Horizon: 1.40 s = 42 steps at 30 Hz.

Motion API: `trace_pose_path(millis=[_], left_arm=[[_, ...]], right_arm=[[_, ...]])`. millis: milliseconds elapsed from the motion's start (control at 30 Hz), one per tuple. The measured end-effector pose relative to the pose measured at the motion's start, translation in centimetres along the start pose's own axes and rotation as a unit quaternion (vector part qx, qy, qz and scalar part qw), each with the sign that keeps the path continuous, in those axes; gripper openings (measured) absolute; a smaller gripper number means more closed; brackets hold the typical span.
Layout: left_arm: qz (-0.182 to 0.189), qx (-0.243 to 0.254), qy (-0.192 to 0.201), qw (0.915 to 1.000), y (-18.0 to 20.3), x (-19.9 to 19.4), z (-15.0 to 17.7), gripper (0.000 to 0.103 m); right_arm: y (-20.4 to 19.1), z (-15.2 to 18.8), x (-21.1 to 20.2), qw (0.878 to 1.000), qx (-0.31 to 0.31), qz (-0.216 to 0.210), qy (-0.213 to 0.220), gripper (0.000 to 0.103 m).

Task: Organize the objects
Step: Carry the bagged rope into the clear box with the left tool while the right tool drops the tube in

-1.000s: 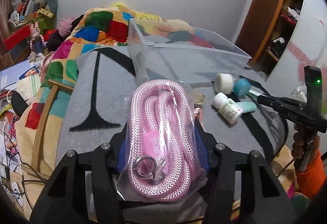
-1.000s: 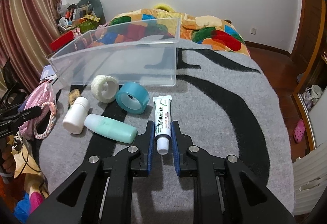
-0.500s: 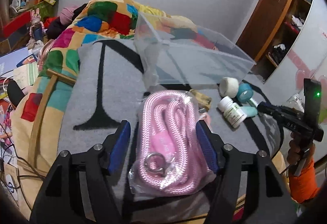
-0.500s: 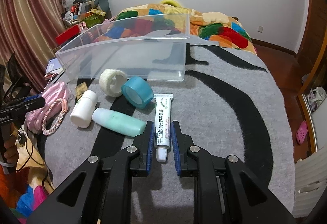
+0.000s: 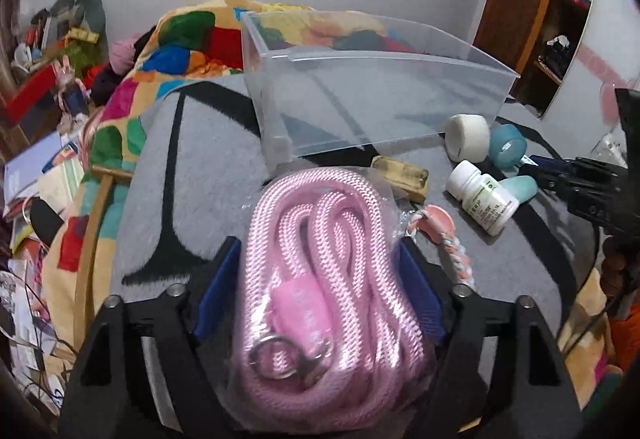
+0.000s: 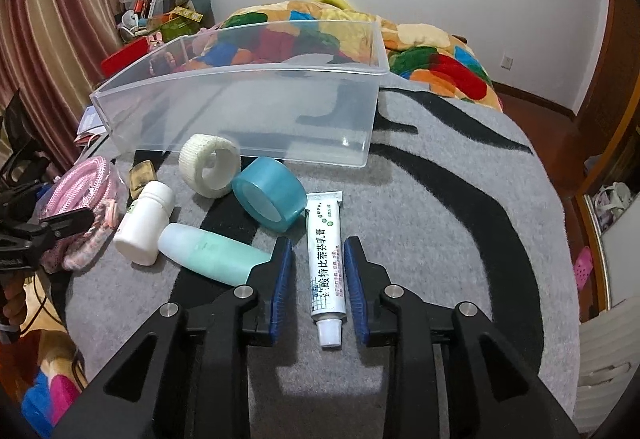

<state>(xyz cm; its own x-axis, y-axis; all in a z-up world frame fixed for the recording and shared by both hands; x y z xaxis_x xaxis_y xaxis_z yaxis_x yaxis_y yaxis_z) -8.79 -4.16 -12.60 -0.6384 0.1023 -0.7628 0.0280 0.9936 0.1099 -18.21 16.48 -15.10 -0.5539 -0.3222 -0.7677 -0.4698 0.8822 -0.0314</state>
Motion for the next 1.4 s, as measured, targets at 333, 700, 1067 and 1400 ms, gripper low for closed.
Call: trace_pose_path(millis=[333,700,1067,1400], left_arm=[[0.008,-0.034,0.056,0.9979,-1.2,-3.9,-1.7,0.054],[0.041,-0.035,0.144,0.9881,-0.3,-8.5,-9.1,0.048],[0.047,-0.039,0.181,0.9816,-0.1,-8.6,-15.9,0.048],[0.067,-0.054,0.1,0.9913,-0.7,-1.8,-17.3,0.048]], right_arm=[[0.9,-0.8,-3.1,0.999,0.014,0.003,0.047,0.015],[-0.3,-7.0,-7.7,0.992,0.005,-0.007,0.127,0.015],[-0.6,-13.7,-6.1,0.988,0.004,0.004,0.154,0.015],[-0.4,-15.6,0.8,0.997,0.013,-0.013,0.081,0.015]])
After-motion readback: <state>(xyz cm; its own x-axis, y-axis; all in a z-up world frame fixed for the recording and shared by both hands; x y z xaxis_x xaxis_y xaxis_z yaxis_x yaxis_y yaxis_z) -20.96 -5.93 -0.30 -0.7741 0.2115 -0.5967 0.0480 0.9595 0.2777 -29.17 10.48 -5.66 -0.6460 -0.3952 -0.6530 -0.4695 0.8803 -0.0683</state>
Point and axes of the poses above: each gripper's, at about its wrist camera, not at the fingertips, and x roughly the way its jaws point, y to its right, z to its underside, the point moved 10 cm from there along x, roughly the way its jaws point, and after that the axes turned 3 degrees about z, right-handed, at the moved point
